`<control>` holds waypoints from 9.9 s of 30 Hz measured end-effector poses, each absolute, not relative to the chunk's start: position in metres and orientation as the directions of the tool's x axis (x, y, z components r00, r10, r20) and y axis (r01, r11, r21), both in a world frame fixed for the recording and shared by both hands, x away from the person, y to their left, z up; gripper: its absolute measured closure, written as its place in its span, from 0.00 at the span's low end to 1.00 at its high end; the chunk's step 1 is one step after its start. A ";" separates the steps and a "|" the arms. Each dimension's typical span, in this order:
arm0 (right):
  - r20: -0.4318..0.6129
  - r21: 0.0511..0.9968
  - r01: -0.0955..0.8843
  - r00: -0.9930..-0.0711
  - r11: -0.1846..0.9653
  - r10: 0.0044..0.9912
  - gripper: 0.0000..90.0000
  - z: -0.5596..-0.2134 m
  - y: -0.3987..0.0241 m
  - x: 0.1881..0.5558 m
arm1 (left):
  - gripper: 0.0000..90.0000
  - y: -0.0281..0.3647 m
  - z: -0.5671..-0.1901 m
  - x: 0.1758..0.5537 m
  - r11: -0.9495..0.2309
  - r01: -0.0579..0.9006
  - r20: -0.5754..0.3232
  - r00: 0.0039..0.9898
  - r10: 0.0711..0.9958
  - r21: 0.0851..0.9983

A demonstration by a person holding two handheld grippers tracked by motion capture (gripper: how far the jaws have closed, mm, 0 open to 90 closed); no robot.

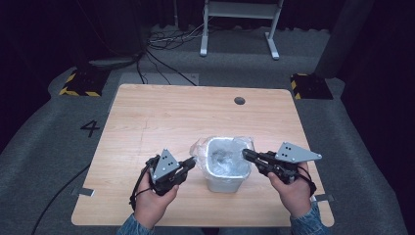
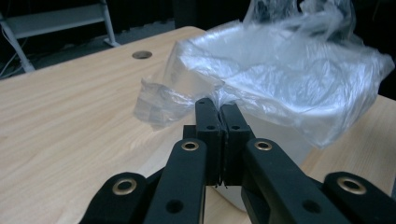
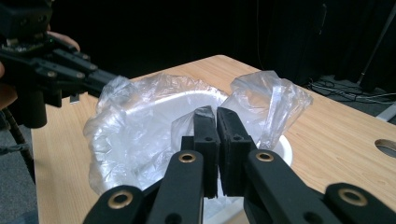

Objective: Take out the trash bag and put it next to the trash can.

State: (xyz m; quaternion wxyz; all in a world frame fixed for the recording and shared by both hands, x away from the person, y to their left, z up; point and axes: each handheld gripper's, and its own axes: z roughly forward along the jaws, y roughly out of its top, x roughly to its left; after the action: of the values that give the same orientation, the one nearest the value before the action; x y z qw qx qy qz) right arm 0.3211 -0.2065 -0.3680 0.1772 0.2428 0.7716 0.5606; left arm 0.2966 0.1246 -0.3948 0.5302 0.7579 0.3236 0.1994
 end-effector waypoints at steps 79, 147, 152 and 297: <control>0.012 0.950 0.172 -0.853 0.260 0.521 0.98 -0.358 -0.172 0.335 | 0.40 0.102 -0.397 0.320 -0.218 0.277 -0.048 0.712 0.701 0.936; -0.118 0.985 -0.028 -0.823 0.169 0.556 0.99 -0.283 -0.174 0.330 | 0.38 0.115 -0.392 0.297 -0.203 0.227 -0.028 0.730 0.683 0.953; -0.135 0.986 -0.054 -0.814 0.159 0.565 0.99 -0.272 -0.178 0.327 | 0.38 0.121 -0.394 0.292 -0.222 0.224 -0.007 0.718 0.696 0.949; -0.007 0.725 0.583 -0.526 0.366 0.850 0.16 -0.505 -0.363 0.320 | 0.15 0.274 -0.507 0.301 -0.390 0.584 -0.015 0.568 0.823 0.712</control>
State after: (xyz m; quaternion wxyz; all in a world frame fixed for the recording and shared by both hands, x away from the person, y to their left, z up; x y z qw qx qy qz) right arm 0.3202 -0.3633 -0.5049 0.1947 0.4462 0.8033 0.3430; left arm 0.3010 0.2735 -0.5066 0.3450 0.8155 0.4311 0.1733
